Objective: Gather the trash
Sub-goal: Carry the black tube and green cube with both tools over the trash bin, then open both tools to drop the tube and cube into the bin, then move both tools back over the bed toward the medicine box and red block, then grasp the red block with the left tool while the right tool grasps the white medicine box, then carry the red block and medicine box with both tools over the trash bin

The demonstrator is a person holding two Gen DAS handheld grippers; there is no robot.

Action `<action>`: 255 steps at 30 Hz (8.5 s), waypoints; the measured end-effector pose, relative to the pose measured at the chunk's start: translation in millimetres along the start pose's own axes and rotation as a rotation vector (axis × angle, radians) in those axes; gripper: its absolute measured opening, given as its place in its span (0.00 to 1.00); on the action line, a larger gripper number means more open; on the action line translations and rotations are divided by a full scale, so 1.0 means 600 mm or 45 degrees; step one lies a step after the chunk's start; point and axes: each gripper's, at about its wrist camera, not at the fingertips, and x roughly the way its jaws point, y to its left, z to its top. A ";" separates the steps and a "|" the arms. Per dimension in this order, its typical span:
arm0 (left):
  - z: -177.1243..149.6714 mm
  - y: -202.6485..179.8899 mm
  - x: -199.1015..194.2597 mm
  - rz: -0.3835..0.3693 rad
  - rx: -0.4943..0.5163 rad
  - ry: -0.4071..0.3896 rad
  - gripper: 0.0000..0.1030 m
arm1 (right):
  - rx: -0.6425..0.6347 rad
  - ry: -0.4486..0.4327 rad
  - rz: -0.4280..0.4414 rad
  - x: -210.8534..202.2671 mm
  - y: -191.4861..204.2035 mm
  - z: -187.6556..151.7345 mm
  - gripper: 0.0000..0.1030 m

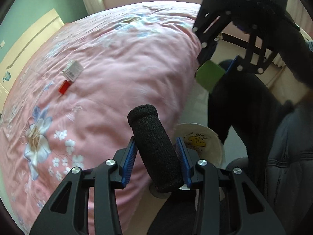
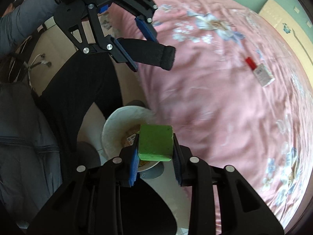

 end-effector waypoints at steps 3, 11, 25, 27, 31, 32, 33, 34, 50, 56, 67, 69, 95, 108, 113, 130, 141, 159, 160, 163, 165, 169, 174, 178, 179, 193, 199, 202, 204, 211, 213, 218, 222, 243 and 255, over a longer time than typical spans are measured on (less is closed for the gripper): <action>-0.011 -0.030 0.001 -0.027 0.021 -0.001 0.42 | -0.027 0.020 0.020 0.014 0.028 -0.002 0.30; -0.040 -0.090 0.031 -0.089 0.061 0.028 0.43 | -0.071 0.062 0.069 0.053 0.081 -0.010 0.30; -0.083 -0.126 0.137 -0.226 0.016 0.122 0.43 | -0.079 0.174 0.178 0.150 0.111 -0.027 0.30; -0.088 -0.124 0.156 -0.238 0.001 0.144 0.43 | -0.071 0.183 0.197 0.162 0.108 -0.031 0.30; -0.094 -0.120 0.185 -0.273 -0.027 0.164 0.43 | -0.048 0.206 0.230 0.188 0.097 -0.040 0.30; -0.092 -0.119 0.193 -0.283 -0.035 0.171 0.43 | -0.042 0.214 0.238 0.196 0.094 -0.041 0.30; -0.093 -0.116 0.201 -0.294 -0.045 0.176 0.43 | -0.038 0.219 0.246 0.203 0.091 -0.042 0.30; -0.094 -0.112 0.210 -0.300 -0.055 0.184 0.43 | -0.032 0.227 0.254 0.212 0.087 -0.043 0.30; -0.106 -0.092 0.311 -0.365 -0.171 0.265 0.44 | 0.062 0.291 0.337 0.306 0.025 -0.048 0.30; -0.116 -0.101 0.317 -0.348 -0.176 0.269 0.73 | 0.092 0.249 0.302 0.300 0.010 -0.043 0.73; -0.117 -0.099 0.297 -0.273 -0.225 0.251 0.86 | 0.098 0.217 0.176 0.263 0.015 -0.060 0.82; -0.114 -0.097 0.289 -0.270 -0.240 0.238 0.86 | 0.102 0.215 0.173 0.262 0.016 -0.062 0.82; -0.092 -0.007 0.128 0.079 -0.377 0.167 0.86 | 0.125 -0.124 -0.083 0.038 -0.051 -0.065 0.82; -0.016 0.146 0.052 0.243 -0.481 0.067 0.81 | 0.152 -0.276 -0.245 -0.054 -0.185 -0.007 0.82; 0.028 0.219 0.046 0.287 -0.480 0.062 0.81 | 0.146 -0.257 -0.222 -0.069 -0.251 0.022 0.82; 0.125 0.396 0.124 0.177 -0.286 0.150 0.86 | 0.122 -0.159 -0.138 -0.031 -0.446 0.100 0.82; 0.158 0.442 0.193 0.059 -0.135 0.152 0.86 | 0.152 -0.131 -0.014 0.041 -0.535 0.127 0.82; 0.190 0.487 0.268 0.011 -0.110 0.139 0.78 | 0.078 -0.102 0.060 0.161 -0.590 0.188 0.78; 0.190 0.487 0.270 0.003 -0.115 0.141 0.74 | 0.081 -0.106 0.065 0.165 -0.593 0.190 0.74; 0.191 0.485 0.272 -0.017 -0.114 0.134 0.63 | 0.071 -0.104 0.095 0.174 -0.594 0.194 0.57; 0.192 0.484 0.274 -0.026 -0.114 0.130 0.57 | 0.058 -0.096 0.102 0.180 -0.592 0.197 0.51; 0.193 0.480 0.275 -0.047 -0.116 0.126 0.42 | 0.045 -0.109 0.089 0.183 -0.591 0.201 0.50; 0.193 0.470 0.273 -0.050 -0.104 0.142 0.32 | 0.046 -0.088 0.089 0.183 -0.588 0.200 0.50; 0.187 0.462 0.267 -0.061 -0.093 0.152 0.22 | 0.067 -0.075 0.095 0.178 -0.588 0.196 0.49; 0.186 0.459 0.265 -0.057 -0.085 0.159 0.22 | 0.068 -0.075 0.097 0.175 -0.587 0.195 0.49; 0.163 0.401 0.210 0.001 -0.035 0.183 0.22 | 0.080 -0.049 0.054 0.113 -0.546 0.162 0.49; 0.163 0.376 0.178 0.025 -0.029 0.177 0.22 | 0.078 -0.047 0.015 0.068 -0.511 0.145 0.49; 0.162 0.365 0.164 0.040 -0.026 0.176 0.22 | 0.072 -0.049 -0.007 0.047 -0.487 0.134 0.49; 0.161 0.358 0.154 0.046 -0.027 0.170 0.22 | 0.067 -0.054 -0.018 0.032 -0.470 0.125 0.49; 0.152 0.311 0.108 0.065 0.001 0.155 0.22 | 0.042 -0.050 -0.042 -0.012 -0.397 0.099 0.49; 0.150 0.297 0.096 0.064 0.004 0.147 0.22 | 0.035 -0.050 -0.049 -0.022 -0.375 0.094 0.49; 0.135 0.254 0.068 0.072 0.017 0.142 0.22 | 0.011 -0.037 -0.061 -0.041 -0.325 0.084 0.49; 0.122 0.222 0.056 0.064 0.025 0.144 0.22 | -0.003 -0.045 -0.064 -0.055 -0.287 0.076 0.49; 0.050 0.070 0.023 0.020 0.090 0.137 0.22 | -0.123 -0.012 -0.087 -0.061 -0.107 0.030 0.49; 0.008 0.008 0.033 -0.013 0.110 0.160 0.22 | -0.117 -0.013 -0.051 -0.028 -0.038 0.000 0.49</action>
